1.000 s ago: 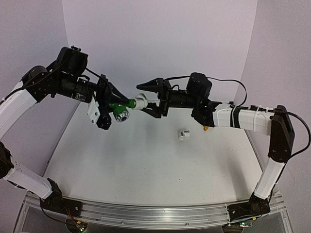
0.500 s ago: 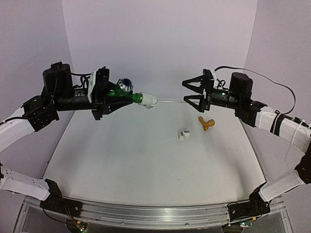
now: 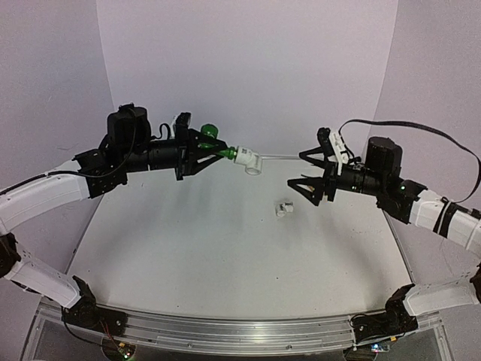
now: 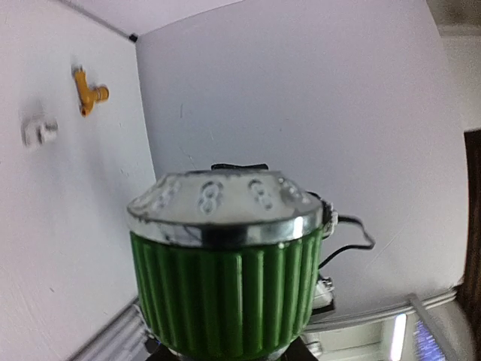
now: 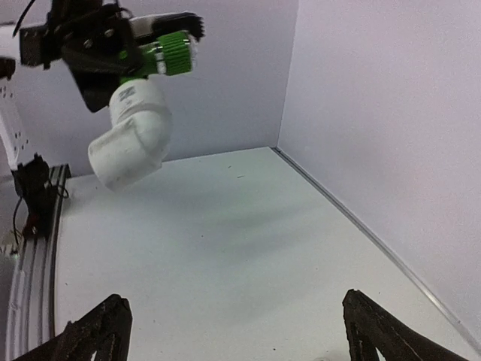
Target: Install the water faucets
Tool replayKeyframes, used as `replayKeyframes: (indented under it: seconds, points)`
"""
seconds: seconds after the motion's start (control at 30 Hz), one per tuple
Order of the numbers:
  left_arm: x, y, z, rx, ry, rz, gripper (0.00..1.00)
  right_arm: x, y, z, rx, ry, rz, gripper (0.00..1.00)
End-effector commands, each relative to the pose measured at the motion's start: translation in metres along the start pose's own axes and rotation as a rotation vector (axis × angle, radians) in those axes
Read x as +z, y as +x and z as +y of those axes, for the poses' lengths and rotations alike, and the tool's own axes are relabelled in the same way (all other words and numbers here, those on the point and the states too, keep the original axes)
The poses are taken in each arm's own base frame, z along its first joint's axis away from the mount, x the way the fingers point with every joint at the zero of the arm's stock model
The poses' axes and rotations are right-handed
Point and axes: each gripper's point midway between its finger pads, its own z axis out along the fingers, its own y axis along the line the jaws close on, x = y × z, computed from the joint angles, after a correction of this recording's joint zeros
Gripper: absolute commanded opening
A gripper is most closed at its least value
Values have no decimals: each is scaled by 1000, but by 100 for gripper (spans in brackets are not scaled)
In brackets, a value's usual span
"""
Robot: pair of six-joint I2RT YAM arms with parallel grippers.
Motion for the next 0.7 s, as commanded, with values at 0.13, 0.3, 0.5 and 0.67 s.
replayKeyframes:
  seconds: [0.13, 0.3, 0.5, 0.67]
  points:
    - [16, 8, -12, -340, 121, 144, 0, 28, -32, 37, -496, -35, -204, 98]
    - [18, 12, -6, -390, 131, 164, 0, 39, -21, 61, -648, -30, -261, 98]
    - [20, 20, 9, -442, 108, 194, 0, 42, -16, 66, -828, 77, -332, 94]
    - [23, 23, 10, -443, 119, 220, 0, 44, -23, 66, -864, 104, -366, 88]
